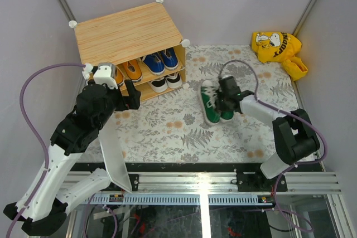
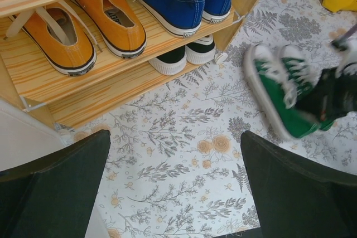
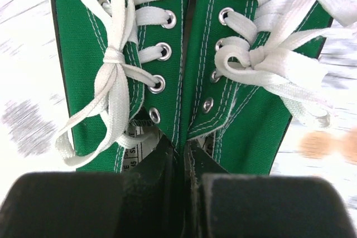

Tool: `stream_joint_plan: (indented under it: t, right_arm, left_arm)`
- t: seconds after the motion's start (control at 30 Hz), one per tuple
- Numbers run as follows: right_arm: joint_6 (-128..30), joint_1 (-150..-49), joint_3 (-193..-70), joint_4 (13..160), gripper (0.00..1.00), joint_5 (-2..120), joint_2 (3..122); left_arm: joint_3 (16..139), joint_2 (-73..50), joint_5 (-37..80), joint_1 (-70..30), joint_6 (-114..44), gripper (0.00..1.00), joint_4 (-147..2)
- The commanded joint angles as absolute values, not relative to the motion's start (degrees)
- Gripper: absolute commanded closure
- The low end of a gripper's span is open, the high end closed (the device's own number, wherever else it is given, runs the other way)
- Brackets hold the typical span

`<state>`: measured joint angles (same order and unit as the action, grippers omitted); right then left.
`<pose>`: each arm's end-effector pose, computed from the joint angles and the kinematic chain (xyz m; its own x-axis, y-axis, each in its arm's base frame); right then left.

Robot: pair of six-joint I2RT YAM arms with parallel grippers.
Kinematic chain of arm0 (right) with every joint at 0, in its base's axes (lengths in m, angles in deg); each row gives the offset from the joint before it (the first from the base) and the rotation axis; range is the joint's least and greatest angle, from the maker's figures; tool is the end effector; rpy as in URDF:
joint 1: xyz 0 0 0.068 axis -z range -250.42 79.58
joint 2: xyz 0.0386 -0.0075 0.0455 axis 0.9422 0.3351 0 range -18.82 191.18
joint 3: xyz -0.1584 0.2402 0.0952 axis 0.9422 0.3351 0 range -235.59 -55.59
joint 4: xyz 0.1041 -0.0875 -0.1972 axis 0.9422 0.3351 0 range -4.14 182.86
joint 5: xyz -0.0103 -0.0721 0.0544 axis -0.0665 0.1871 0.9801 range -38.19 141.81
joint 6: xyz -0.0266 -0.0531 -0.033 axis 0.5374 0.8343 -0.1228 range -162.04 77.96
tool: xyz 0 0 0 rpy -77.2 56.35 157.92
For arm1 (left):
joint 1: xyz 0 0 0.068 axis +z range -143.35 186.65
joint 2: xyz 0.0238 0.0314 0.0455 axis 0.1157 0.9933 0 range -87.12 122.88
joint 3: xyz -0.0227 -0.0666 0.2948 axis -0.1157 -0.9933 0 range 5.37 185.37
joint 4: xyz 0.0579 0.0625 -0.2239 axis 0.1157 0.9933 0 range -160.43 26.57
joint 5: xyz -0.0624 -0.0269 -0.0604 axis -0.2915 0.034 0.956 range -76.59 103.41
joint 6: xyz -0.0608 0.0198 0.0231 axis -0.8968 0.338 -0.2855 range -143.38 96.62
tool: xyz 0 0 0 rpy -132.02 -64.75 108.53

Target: Place and organize the shoes in the shoe cabinet

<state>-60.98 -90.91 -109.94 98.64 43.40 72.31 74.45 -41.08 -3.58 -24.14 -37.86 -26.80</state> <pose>0.3045 0.1053 0.2267 -0.7579 0.0597 -0.6496 -0.0120 0.9944 0.1053 0.1058 -0.0445 0.4234 -0.3563 -0.0660 -0.9321 0.1708 0.9761 -0.1345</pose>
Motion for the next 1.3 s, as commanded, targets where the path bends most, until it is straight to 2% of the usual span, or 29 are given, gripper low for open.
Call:
stream_joint_plan:
  t: [0.0,0.17,0.2,0.23,0.3,0.33,0.43,0.47,0.6,0.83,1.27]
  right_arm:
    - [-60.7,-101.66,-113.41,96.29,1.0,52.34,69.43]
    - [-59.14,-113.36,-115.93,95.29,1.0,52.42,75.32]
    - [-58.81,-115.03,-116.77,96.4,0.97,50.51,78.1]
    - [-58.71,-116.3,-117.72,97.63,0.85,48.7,79.87]
    - [-58.48,-118.15,-118.12,99.54,0.56,45.71,81.43]
    - [-58.25,-118.83,-117.94,99.92,0.46,44.79,81.37]
    - [-57.76,-119.46,-117.27,100.77,0.31,44.21,79.08]
    - [-57.68,-119.54,-117.18,101.31,0.28,44.44,77.9]
    - [-57.63,-119.6,-116.74,102.93,0.25,44.66,72.33]
    - [-59.63,-119.64,-115.57,107.52,0.25,42.02,66.4]
    - [-66.44,-119.62,-110.65,109.87,0.35,37.08,63.68]
  left_arm:
    - [77.16,-40.93,-4.57,-24.47,-38.71,0.0,-26.48]
    - [77.59,-41.37,-4.8,-24.46,-39.08,0.0,-25.7]
    - [77.54,-41.4,-4.93,-24.47,-39.11,0.0,-25.5]
    - [77.49,-41.52,-5.03,-24.47,-39.19,0.0,-25.33]
    - [77.38,-41.65,-5.25,-24.46,-39.07,0.0,-25.09]
    - [77.45,-41.69,-5.43,-24.42,-39.03,0.0,-24.92]
    - [77.24,-41.49,-5.75,-24.47,-38.85,0.0,-24.84]
    - [77.19,-41.41,-5.76,-24.42,-38.85,0.0,-24.9]
    - [77.03,-40.93,-5.6,-24.46,-39.02,0.0,-24.91]
    - [76.65,-40.81,-5.51,-24.49,-39.19,0.0,-25.05]
    - [75.69,-40.75,-5.1,-24.47,-39.62,0.0,-25.28]
